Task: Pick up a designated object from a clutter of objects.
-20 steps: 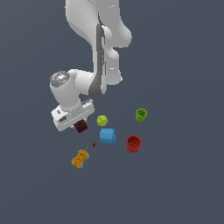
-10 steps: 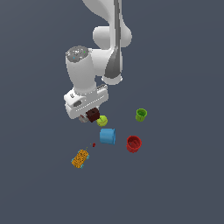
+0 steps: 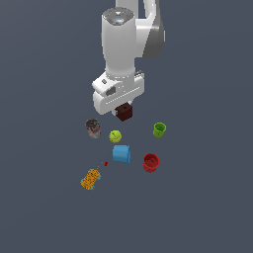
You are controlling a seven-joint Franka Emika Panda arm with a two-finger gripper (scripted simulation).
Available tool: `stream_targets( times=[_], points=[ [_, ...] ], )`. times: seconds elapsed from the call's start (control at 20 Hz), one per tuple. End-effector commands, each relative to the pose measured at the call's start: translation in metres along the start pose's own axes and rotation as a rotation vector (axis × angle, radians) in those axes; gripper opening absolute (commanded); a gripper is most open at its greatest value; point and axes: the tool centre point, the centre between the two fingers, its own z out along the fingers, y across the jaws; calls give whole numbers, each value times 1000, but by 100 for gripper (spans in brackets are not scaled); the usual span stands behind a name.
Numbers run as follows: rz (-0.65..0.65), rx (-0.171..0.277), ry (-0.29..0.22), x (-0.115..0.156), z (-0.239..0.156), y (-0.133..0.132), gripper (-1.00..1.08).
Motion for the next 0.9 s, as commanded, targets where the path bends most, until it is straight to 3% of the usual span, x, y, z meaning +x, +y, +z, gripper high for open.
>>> stream_targets(
  times=[0.0,0.55,0.85],
  points=[
    [0,-2,0,9,-24,-21,-100],
    [-1,0,1,53,-121,-106,-100],
    [-1,2,3,72,-161,-139,-100]
  ],
)
